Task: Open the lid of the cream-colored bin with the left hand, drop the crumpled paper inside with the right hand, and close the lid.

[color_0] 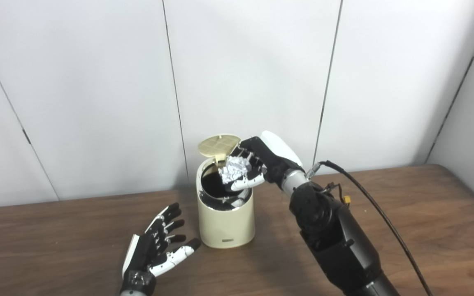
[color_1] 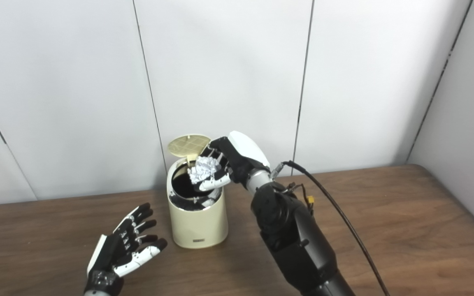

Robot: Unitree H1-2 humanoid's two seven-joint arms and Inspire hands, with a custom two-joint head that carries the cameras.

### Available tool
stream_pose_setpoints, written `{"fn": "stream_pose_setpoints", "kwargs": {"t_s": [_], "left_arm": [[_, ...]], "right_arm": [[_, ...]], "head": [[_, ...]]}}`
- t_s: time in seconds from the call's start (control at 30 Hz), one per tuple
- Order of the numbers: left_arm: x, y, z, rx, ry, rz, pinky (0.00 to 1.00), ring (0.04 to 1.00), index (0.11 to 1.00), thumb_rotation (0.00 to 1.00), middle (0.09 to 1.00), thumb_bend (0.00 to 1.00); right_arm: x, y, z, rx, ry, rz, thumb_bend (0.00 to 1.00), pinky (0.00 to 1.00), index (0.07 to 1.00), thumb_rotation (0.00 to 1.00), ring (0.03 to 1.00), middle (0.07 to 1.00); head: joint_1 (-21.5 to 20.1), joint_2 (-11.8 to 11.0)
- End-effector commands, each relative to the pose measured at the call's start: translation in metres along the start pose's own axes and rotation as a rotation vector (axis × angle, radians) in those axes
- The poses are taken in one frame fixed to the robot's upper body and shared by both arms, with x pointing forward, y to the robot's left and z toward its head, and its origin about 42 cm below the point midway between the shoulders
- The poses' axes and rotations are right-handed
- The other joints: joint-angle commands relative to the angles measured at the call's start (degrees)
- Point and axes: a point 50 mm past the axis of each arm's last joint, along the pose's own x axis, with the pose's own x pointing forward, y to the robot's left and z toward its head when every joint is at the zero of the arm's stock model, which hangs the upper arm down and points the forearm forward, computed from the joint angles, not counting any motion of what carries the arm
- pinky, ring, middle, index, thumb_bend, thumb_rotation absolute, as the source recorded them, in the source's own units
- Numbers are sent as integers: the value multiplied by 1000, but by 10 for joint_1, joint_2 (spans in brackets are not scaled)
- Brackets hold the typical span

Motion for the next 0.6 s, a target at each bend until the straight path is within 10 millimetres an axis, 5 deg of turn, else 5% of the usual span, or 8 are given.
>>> {"fn": "stream_pose_setpoints", "kwargs": {"t_s": [0.0,0.1,0.2,0.23,0.3,0.57], "left_arm": [[10,-2,16,13,-76,0,701,839,924,221,891,844],[9,-3,17,13,-71,2,702,835,924,224,890,848],[9,-3,17,16,-71,2,702,832,923,230,891,850],[9,-3,17,16,-72,1,698,831,922,232,891,851],[9,-3,17,15,-73,-1,694,831,924,231,892,850],[10,-3,17,12,-72,2,702,835,924,225,891,846]], "right_arm": [[5,-15,17,-4,-43,-44,520,387,510,0,422,486],[5,-14,17,-34,-43,-20,527,464,500,0,510,490],[5,-14,17,-50,-39,-1,523,468,496,123,582,641],[5,-14,17,-55,-36,7,751,481,581,121,611,688],[5,-14,17,-60,-30,18,871,485,639,129,632,742],[5,-16,18,-61,-31,34,927,453,680,132,610,771]], "head": [[0,1],[1,1],[1,2],[1,2],[2,3],[3,3]]}}
